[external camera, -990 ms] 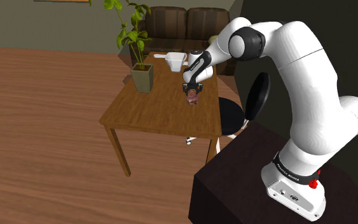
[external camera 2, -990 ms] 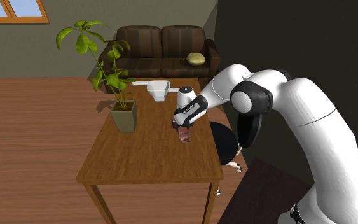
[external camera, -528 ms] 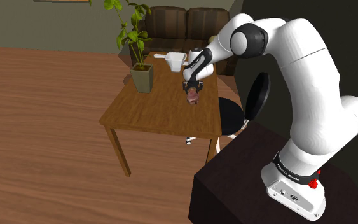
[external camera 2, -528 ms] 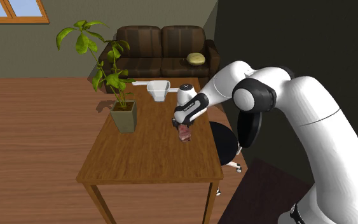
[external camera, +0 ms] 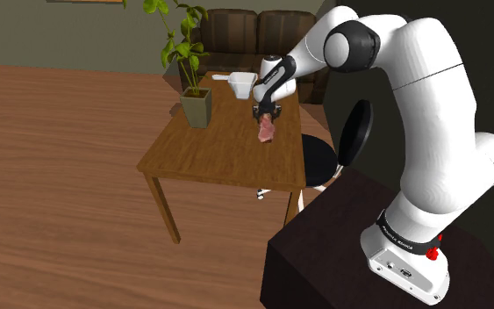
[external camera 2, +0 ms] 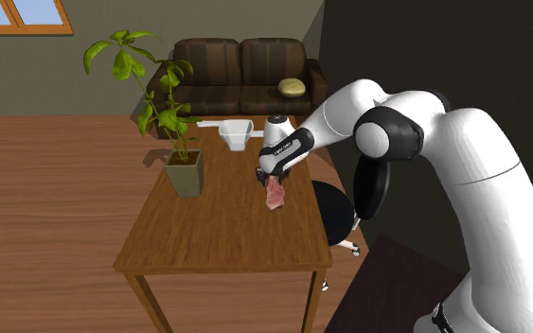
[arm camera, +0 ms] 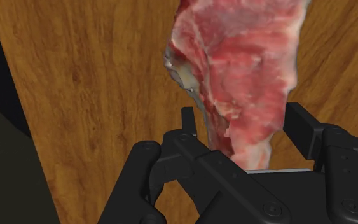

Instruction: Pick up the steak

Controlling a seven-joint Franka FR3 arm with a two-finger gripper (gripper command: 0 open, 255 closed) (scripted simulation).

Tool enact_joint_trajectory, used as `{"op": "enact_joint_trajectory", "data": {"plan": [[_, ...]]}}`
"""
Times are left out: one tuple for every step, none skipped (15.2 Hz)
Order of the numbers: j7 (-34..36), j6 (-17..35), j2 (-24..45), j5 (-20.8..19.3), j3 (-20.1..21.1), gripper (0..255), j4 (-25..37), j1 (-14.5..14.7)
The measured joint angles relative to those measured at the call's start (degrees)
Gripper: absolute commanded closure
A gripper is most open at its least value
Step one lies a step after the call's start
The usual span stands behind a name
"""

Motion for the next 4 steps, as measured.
{"op": "enact_joint_trajectory", "data": {"plan": [[-0.1, -0.6, -0.5, 0.0, 0.0, 255, 0.1, -0.1], [-0.1, -1.1, -1.2, 0.0, 0.0, 255, -0.1, 0.0], [-0.2, -1.4, -1.9, 0.0, 0.0, 255, -0.4, -0.1], [-0.2, -1.7, -2.0, 0.0, 0.0, 255, -0.3, 0.0]]}}
